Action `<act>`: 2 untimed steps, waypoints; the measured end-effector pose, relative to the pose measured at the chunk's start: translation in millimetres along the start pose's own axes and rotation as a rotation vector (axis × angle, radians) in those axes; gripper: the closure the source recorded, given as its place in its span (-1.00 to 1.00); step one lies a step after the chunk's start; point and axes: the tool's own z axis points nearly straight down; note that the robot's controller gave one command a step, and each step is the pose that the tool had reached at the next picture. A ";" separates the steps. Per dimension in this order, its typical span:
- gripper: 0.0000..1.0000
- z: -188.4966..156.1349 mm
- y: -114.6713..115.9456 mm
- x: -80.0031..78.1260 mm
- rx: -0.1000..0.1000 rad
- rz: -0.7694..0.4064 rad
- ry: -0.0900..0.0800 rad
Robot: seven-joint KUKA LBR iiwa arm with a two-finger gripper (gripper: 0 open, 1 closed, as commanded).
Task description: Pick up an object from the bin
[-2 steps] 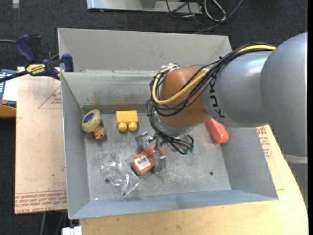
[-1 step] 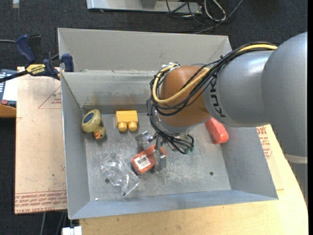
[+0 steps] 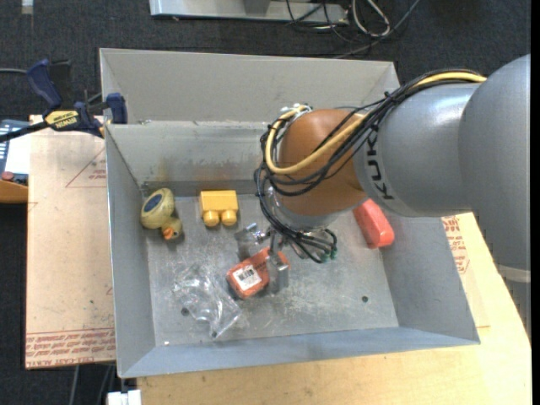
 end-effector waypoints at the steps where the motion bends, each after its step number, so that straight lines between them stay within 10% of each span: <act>1: 1.00 -15.7 0.5 -0.3 0.000 0.000 -0.001; 2: 1.00 -27.4 0.8 -1.6 0.000 0.002 -0.005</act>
Offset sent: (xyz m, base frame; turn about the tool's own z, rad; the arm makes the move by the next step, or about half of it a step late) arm 0.0002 0.0003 0.0265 0.0002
